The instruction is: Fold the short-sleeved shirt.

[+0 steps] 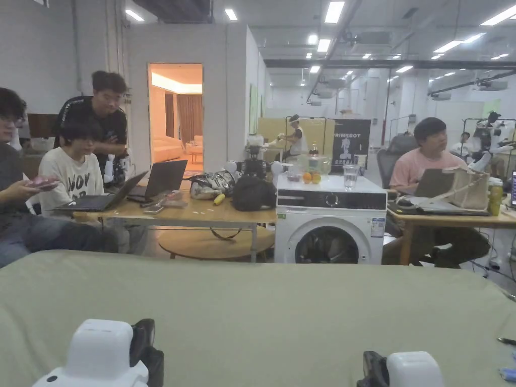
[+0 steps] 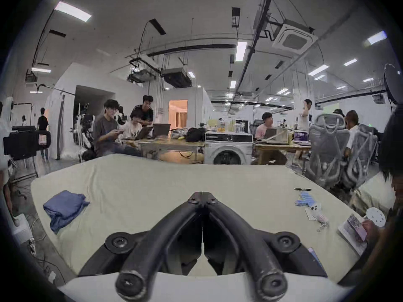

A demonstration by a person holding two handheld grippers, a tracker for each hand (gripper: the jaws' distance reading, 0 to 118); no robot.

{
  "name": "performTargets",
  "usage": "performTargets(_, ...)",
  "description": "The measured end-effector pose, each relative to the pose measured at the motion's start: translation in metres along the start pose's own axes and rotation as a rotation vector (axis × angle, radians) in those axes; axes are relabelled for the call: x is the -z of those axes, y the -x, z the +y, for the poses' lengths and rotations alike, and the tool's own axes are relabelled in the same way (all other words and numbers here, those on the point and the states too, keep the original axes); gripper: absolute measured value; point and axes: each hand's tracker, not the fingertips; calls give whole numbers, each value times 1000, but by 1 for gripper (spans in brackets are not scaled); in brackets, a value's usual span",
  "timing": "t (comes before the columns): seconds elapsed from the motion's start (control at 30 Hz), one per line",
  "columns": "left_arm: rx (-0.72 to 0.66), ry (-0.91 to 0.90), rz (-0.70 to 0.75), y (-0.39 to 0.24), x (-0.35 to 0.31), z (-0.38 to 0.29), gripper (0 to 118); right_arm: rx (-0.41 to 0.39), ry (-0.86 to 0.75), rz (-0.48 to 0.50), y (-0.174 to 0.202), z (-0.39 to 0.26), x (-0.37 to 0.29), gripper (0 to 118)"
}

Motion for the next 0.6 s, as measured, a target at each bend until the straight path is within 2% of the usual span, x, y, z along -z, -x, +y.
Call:
performTargets(0.23, 10, 26, 35, 3, -1, -4, 0, 18, -13, 7, 4, 4, -4, 0)
performTargets(0.4, -13, 15, 7, 5, -5, -4, 0, 46, -4, 8, 3, 4, -5, 0)
performTargets(0.6, 45, -12, 4, 7, -8, 0, 0, 63, 5, 26, -2, 1, -14, 0)
